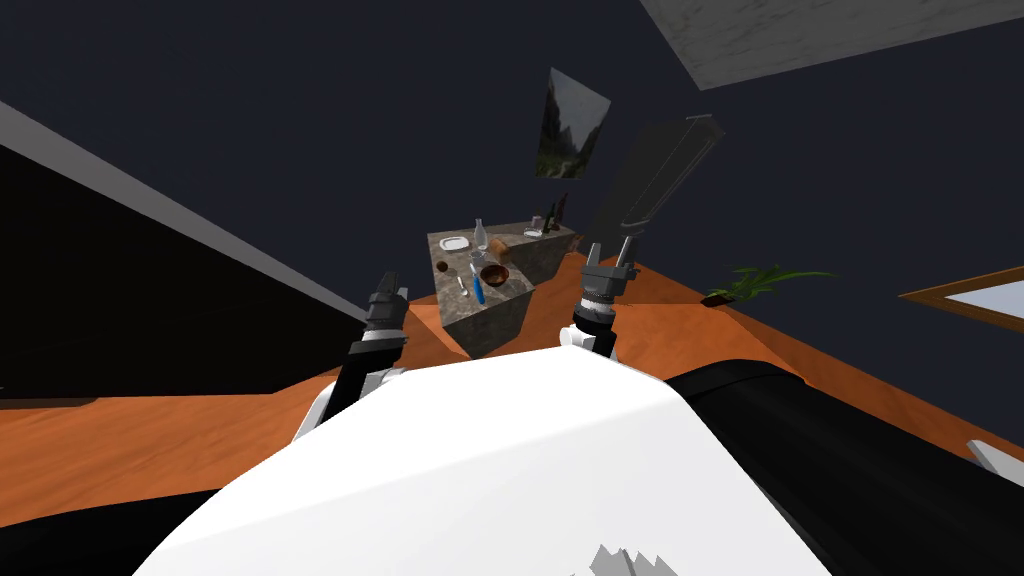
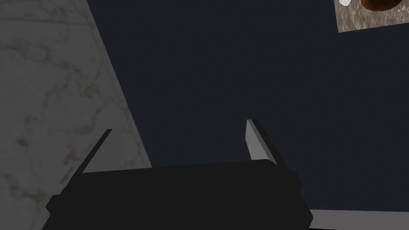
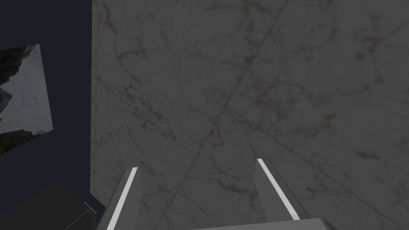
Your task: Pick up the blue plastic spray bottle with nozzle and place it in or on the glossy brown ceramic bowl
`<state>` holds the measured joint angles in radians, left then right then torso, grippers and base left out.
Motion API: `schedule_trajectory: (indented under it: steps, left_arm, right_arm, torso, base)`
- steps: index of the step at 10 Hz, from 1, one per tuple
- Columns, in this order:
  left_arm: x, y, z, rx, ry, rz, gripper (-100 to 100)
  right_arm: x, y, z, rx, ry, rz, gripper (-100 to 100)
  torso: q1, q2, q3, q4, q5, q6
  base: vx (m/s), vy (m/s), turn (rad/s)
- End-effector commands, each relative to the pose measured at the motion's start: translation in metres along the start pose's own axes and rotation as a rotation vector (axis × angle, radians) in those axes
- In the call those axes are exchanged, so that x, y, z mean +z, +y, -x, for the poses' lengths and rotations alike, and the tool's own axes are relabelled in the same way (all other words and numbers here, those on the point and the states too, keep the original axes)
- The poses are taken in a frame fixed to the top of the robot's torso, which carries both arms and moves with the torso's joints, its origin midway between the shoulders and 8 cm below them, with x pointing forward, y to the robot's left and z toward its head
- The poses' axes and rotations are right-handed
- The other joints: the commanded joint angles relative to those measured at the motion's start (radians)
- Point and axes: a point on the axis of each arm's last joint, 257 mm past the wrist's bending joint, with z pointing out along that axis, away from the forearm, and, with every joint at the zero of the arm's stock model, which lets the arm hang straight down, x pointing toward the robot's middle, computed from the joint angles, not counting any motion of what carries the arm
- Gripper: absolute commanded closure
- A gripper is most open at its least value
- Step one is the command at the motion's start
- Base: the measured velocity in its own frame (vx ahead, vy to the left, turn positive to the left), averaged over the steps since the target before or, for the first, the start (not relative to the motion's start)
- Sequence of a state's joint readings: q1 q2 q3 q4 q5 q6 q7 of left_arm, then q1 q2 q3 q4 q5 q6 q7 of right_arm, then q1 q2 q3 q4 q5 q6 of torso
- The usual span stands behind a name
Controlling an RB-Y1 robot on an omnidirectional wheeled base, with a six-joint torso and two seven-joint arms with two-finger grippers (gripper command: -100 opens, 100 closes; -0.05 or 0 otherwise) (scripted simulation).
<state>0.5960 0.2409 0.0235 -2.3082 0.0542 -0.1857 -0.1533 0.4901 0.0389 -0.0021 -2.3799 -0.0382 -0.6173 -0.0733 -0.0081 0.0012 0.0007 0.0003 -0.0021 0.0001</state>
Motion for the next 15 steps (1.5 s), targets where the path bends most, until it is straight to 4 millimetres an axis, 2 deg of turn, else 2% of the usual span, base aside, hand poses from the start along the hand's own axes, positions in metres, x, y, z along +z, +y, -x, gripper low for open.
schedule_trajectory:
  steps: [1,8,11,15]
  left_arm:
    - [-0.003,0.011,-0.001,0.018,0.022,0.044,-100]
    - [-0.036,0.084,0.002,0.175,0.145,0.296,-100]
    - [-0.055,0.114,0.012,0.283,0.193,0.391,-100]
    - [-0.078,0.148,0.037,0.464,0.252,0.494,-100]
  right_arm:
    - [0.0,0.0,0.0,0.0,0.0,0.0,0]
    - [0.0,0.0,0.0,0.0,0.0,0.0,0]
    - [0.0,0.0,0.0,0.0,0.0,0.0,0]
    - [0.0,0.0,0.0,0.0,0.0,0.0,0]
  torso:
    - [0.0,0.0,0.0,0.0,0.0,0.0]
    - [-0.005,-0.002,-0.001,0.0,-0.001,0.0]
    - [-0.003,-0.002,-0.001,-0.001,-0.001,0.0]
    - [-0.004,-0.007,-0.004,-0.002,-0.001,0.0]
  base:
    - [-0.012,-0.093,-0.017]
    - [-0.004,-0.178,-0.011]
    - [0.034,-0.167,0.009]
    - [0.095,-0.177,0.026]
